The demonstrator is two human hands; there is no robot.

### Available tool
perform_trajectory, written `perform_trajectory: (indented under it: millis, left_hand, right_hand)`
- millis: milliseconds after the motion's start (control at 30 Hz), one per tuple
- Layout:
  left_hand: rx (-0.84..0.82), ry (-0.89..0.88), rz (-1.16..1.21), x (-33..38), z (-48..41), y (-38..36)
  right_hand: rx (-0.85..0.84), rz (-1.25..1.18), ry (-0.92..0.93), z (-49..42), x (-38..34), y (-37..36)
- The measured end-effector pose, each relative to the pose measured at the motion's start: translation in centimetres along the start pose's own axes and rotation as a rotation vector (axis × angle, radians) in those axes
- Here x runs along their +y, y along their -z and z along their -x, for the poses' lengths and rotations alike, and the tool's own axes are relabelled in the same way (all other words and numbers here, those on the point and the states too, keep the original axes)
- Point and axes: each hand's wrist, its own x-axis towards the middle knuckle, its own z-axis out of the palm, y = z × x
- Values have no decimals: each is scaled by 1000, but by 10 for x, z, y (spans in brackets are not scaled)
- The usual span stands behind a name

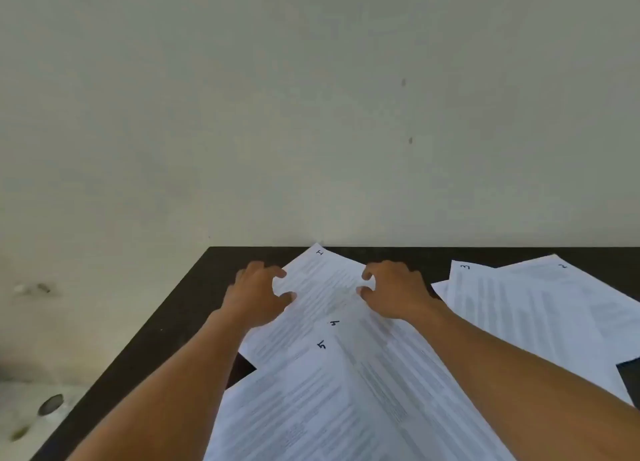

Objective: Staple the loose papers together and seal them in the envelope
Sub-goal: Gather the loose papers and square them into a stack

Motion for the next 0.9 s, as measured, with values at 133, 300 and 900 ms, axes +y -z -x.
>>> perform_trajectory:
  millis: [133,300,900]
  left_hand:
    - [-111,109,-9,-11,-32,-15]
    - [-75,134,94,-5,-40,-12]
    - [582,-307,430,119,101,104]
  right_hand:
    - [-15,109,-31,-30,9,-22]
    - [-38,17,-19,-34,13,-36]
    - [124,-196,34,113,6,134]
